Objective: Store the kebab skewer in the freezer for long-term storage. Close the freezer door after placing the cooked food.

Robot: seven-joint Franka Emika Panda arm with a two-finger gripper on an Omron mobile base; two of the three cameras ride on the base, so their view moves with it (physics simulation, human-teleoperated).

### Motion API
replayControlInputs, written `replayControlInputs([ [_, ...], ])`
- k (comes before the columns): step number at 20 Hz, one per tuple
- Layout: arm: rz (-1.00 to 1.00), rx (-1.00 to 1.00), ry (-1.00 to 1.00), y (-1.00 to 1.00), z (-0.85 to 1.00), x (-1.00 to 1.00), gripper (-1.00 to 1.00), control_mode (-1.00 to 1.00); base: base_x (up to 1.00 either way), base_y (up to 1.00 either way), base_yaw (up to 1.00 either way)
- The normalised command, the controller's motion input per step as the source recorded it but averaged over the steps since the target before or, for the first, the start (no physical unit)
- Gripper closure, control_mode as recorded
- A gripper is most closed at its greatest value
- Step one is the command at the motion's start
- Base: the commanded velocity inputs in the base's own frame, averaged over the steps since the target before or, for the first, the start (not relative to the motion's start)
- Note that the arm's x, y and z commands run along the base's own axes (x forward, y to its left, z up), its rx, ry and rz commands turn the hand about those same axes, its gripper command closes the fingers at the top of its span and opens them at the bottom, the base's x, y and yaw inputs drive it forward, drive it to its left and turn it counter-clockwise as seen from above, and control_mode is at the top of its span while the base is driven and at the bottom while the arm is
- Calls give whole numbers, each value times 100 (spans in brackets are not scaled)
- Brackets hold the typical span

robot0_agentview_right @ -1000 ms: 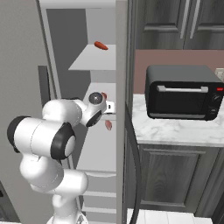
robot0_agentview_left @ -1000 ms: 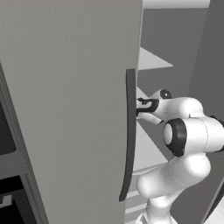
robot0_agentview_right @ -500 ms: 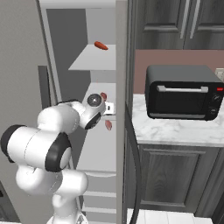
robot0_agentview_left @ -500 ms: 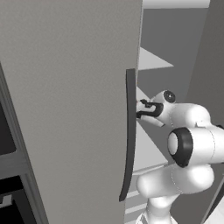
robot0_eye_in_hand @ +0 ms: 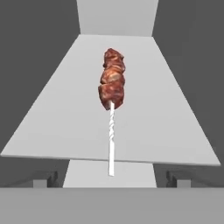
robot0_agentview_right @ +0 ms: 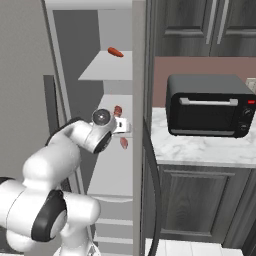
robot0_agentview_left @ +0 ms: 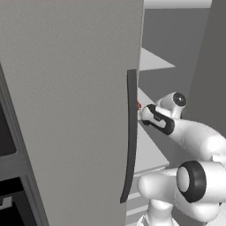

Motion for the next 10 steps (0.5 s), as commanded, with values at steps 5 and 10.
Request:
replayControlInputs([
  [5,0,0,-3,0,40,-61,-100,-100,0,0,0],
  [10,0,0,-1,0,40,-71,-100,-100,0,0,0],
])
